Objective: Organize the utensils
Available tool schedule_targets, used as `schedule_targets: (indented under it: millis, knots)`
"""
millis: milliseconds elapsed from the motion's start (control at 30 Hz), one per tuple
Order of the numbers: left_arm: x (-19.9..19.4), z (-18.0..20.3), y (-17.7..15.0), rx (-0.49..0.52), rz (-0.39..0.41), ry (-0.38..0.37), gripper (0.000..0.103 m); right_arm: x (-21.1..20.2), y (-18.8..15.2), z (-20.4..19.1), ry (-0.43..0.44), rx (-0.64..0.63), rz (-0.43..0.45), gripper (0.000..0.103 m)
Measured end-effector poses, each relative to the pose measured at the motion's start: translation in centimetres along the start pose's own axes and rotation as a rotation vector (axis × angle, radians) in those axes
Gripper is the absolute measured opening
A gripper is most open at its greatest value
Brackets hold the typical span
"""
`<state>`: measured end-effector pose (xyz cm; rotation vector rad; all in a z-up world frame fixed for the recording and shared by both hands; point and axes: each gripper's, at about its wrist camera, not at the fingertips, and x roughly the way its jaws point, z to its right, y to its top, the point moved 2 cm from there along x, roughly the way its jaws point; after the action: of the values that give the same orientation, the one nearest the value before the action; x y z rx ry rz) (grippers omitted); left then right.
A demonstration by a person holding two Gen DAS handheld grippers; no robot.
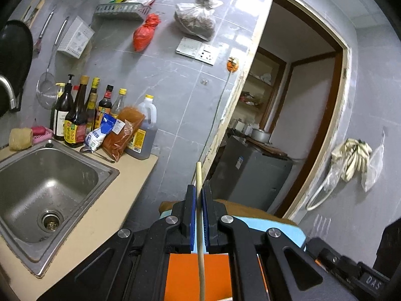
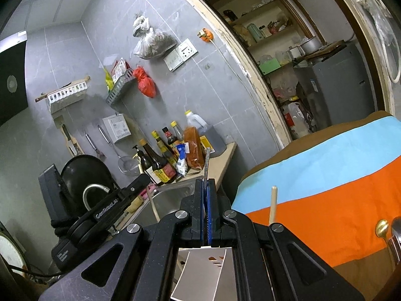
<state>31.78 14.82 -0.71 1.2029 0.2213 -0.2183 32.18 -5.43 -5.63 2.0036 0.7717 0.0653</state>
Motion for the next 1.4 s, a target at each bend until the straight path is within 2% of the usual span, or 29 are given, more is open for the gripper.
schedule_targets:
  millis: [367, 467, 500, 533, 567, 600, 767, 833, 867, 933, 967, 1033, 1133, 1200, 1400]
  knots:
    - [-1.3, -0.4, -1.2, 0.019, -0.121, -0.040, 0.006, -1.3, 0.1, 0.1, -0.040, 0.002, -0.024, 0.004]
    - [-1.8, -0.7, -1.2, 0.000, -0.142, -0.058, 0.015, -2.5, 0.9, -0.3, -0.053, -0.022, -0.002, 0.004]
    - [-2.1, -0.8, -1.2, -0.007, -0.144, -0.063, 0.024, -3.1, 1.2, -0.4, -0.059, -0.030, 0.005, 0.008]
    - [-2.4, -0.8, -1.1, -0.011, -0.146, -0.069, 0.031, -3.6, 1.4, -0.5, -0.064, -0.035, 0.013, 0.017]
    - [-2.7, -0.7, -1.1, -0.014, -0.146, -0.074, 0.034, -4.3, 1.7, -0.5, -0.072, -0.041, 0.025, 0.023]
    - [-3.1, -0.5, -0.9, -0.014, -0.143, -0.080, 0.039, -4.9, 2.1, -0.6, -0.078, -0.045, 0.035, 0.036]
    - [-4.8, 1.7, -0.1, 0.039, -0.133, -0.092, 0.055, -8.5, 4.0, -0.9, -0.145, -0.121, 0.077, 0.046]
    - [-5.8, 3.1, 0.3, 0.061, -0.119, -0.092, 0.068, -10.3, 4.8, -1.1, -0.175, -0.172, 0.098, 0.060]
    - [-6.3, 3.7, 0.5, 0.068, -0.111, -0.093, 0.071, -10.9, 5.2, -1.1, -0.187, -0.189, 0.106, 0.063]
    - [-7.2, 5.0, 0.8, 0.088, -0.089, -0.092, 0.083, -12.5, 6.0, -1.1, -0.224, -0.235, 0.127, 0.076]
    - [-7.6, 5.7, 0.9, 0.102, -0.077, -0.093, 0.085, -13.4, 6.4, -1.1, -0.244, -0.255, 0.138, 0.079]
    - [-8.2, 6.7, 1.0, 0.122, -0.063, -0.092, 0.097, -15.1, 7.1, -0.8, -0.298, -0.296, 0.160, 0.091]
    - [-8.9, 8.7, 0.8, 0.140, -0.030, -0.072, 0.102, -17.4, 8.0, -0.5, -0.380, -0.349, 0.187, 0.101]
    - [-9.1, 9.8, 0.3, 0.152, -0.020, -0.063, 0.102, -18.9, 8.6, 0.0, -0.433, -0.385, 0.198, 0.101]
    - [-9.5, 13.9, -1.7, 0.214, -0.019, -0.058, 0.102, -22.8, 10.4, 1.9, -0.492, -0.403, 0.211, 0.101]
